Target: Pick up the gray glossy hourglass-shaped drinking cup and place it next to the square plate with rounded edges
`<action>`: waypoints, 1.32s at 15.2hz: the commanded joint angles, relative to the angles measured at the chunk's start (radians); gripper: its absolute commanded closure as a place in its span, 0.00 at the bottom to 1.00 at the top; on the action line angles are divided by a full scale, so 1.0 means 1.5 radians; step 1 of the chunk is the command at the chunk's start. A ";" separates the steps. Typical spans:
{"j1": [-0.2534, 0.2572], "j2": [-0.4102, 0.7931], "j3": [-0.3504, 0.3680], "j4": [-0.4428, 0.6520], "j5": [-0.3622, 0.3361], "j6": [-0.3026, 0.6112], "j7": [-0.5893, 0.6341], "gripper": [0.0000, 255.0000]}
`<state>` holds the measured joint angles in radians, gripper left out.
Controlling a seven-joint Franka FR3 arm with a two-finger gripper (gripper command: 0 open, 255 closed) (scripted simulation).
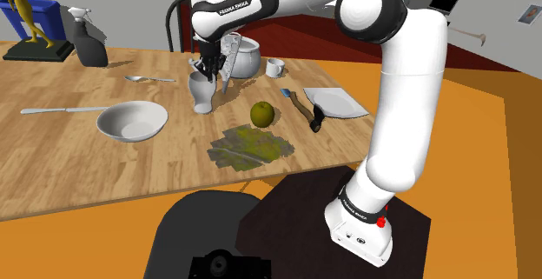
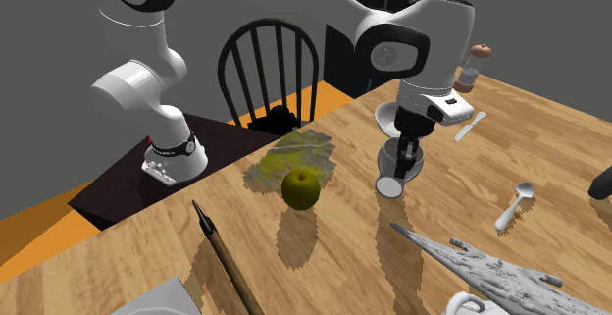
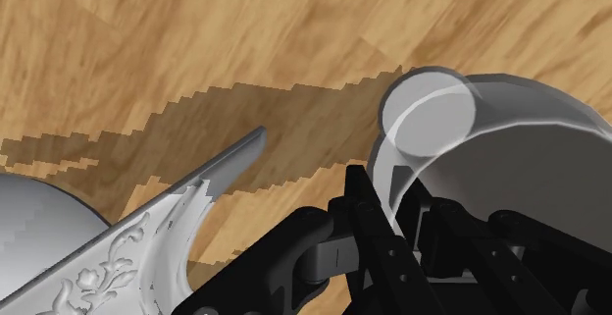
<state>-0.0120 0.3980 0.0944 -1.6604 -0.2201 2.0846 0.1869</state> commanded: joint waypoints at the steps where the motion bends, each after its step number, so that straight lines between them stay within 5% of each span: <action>1: 0.000 0.001 0.000 0.000 0.000 0.000 0.000 1.00; 20: 0.001 -0.035 0.005 0.100 0.014 -0.134 -0.025 1.00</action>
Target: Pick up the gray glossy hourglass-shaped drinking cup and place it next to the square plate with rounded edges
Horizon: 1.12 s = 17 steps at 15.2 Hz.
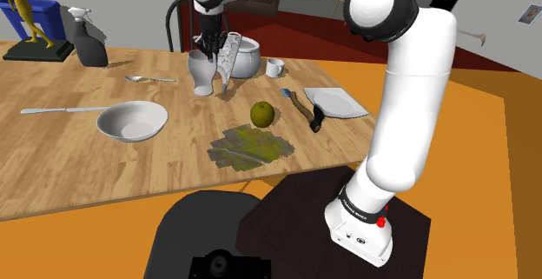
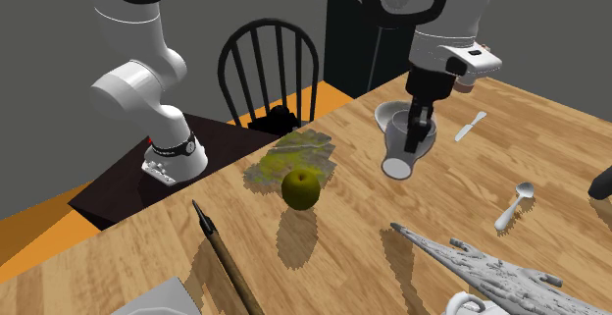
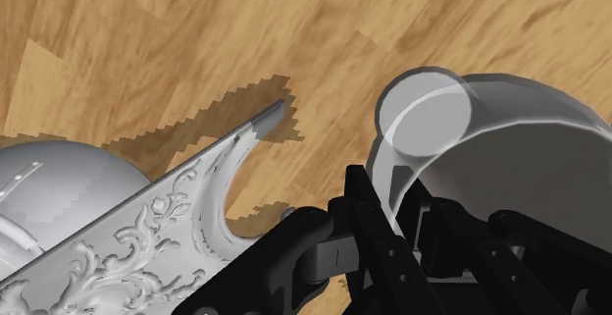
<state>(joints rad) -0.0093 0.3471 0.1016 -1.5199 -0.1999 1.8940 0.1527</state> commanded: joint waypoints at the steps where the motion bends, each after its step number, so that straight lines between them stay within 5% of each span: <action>1: 0.000 -0.002 0.000 0.014 0.001 -0.016 -0.003 1.00; 17: 0.006 0.009 0.002 0.173 0.005 -0.162 -0.025 1.00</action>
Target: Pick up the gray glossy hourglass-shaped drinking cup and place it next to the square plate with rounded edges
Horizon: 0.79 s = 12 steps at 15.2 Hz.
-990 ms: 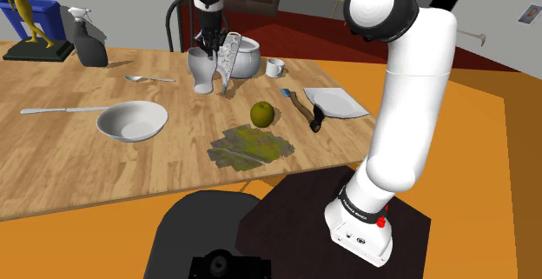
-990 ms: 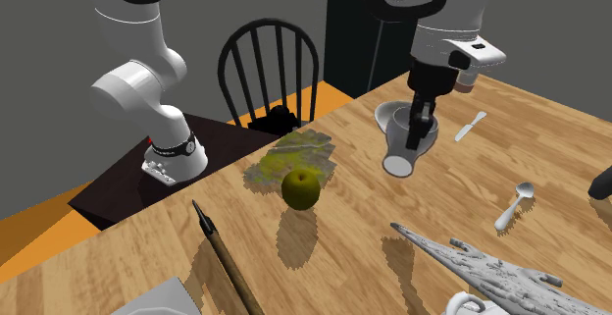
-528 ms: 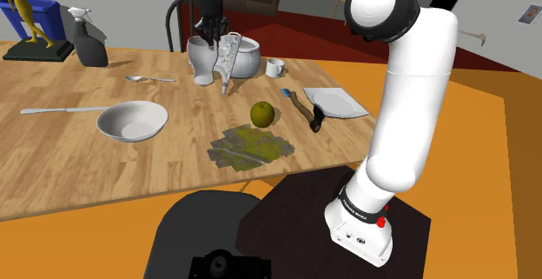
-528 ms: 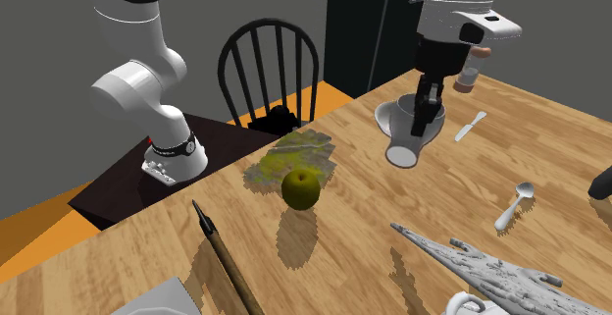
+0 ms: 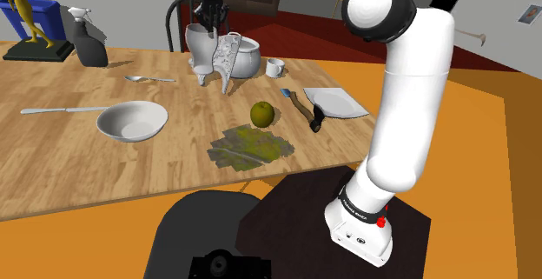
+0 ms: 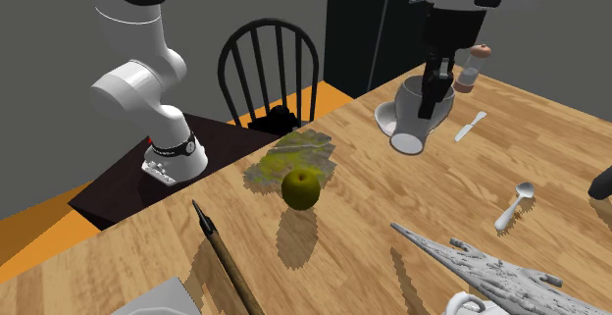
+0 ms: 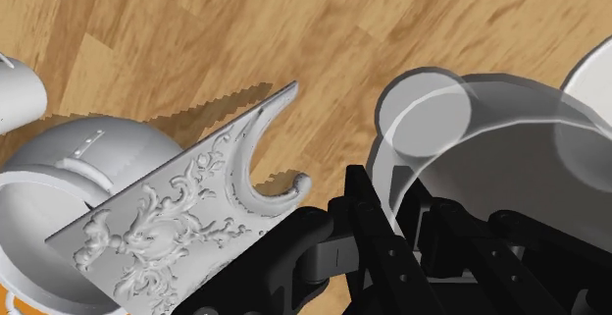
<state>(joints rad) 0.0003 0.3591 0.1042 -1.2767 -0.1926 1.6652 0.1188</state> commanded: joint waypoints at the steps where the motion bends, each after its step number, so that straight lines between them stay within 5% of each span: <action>1: 0.001 0.004 0.000 0.024 0.000 -0.020 -0.004 1.00; 8: 0.007 0.030 -0.001 0.125 -0.002 -0.094 -0.014 1.00; 12: -0.027 -0.104 -0.007 -0.069 0.013 -0.029 -0.037 1.00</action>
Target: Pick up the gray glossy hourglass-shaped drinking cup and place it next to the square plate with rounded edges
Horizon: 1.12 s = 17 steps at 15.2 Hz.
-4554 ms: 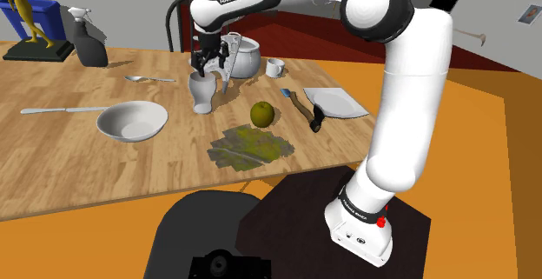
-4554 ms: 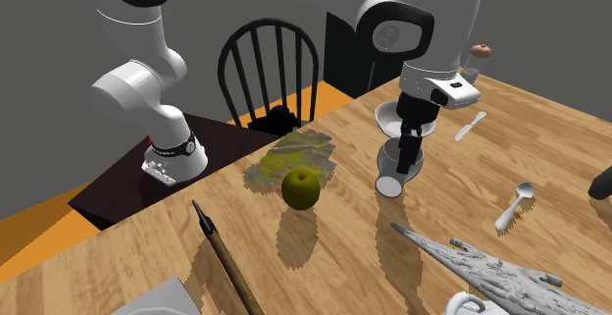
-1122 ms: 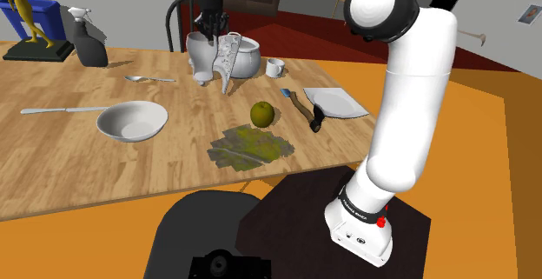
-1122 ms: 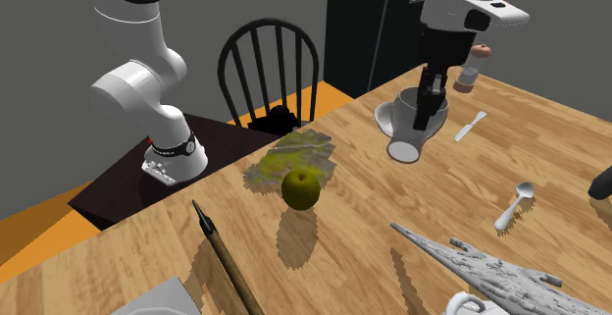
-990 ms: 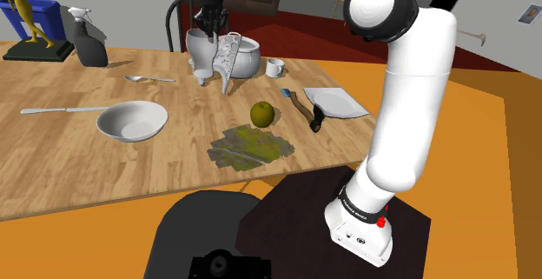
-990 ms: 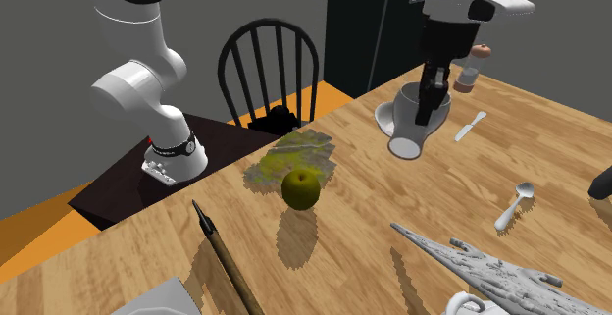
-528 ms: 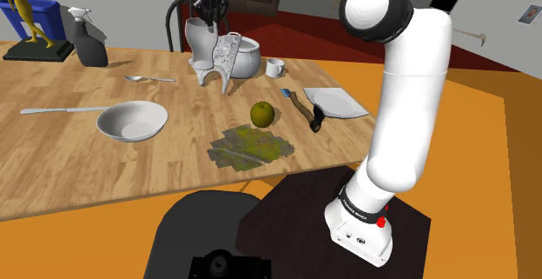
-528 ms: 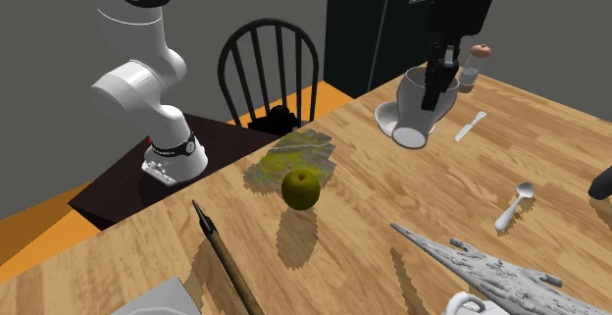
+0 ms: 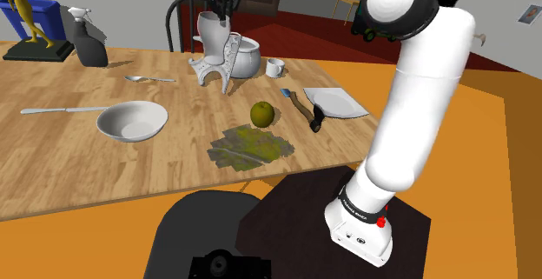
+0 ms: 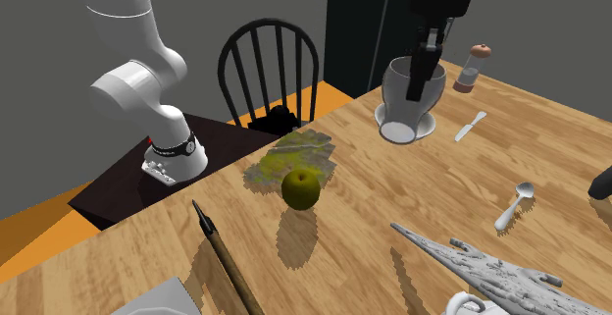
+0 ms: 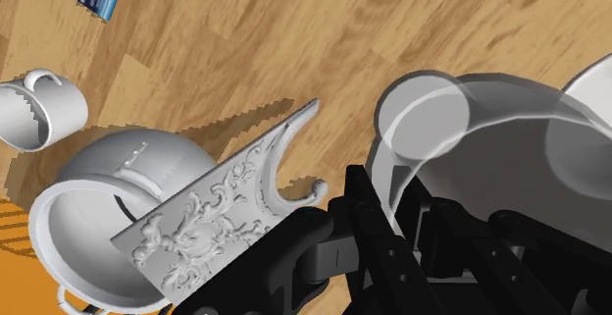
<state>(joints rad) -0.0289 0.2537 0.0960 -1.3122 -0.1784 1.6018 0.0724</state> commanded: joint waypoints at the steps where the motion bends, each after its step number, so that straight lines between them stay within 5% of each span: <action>1: -0.014 -0.062 -0.005 -0.084 0.007 0.025 -0.013 1.00; 8: -0.051 -0.237 -0.036 -0.301 0.022 0.078 -0.075 1.00; 17: -0.087 -0.425 -0.096 -0.493 0.013 0.095 -0.166 1.00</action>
<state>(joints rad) -0.1536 -0.3489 -0.0383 -2.0251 -0.1558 1.7500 -0.1607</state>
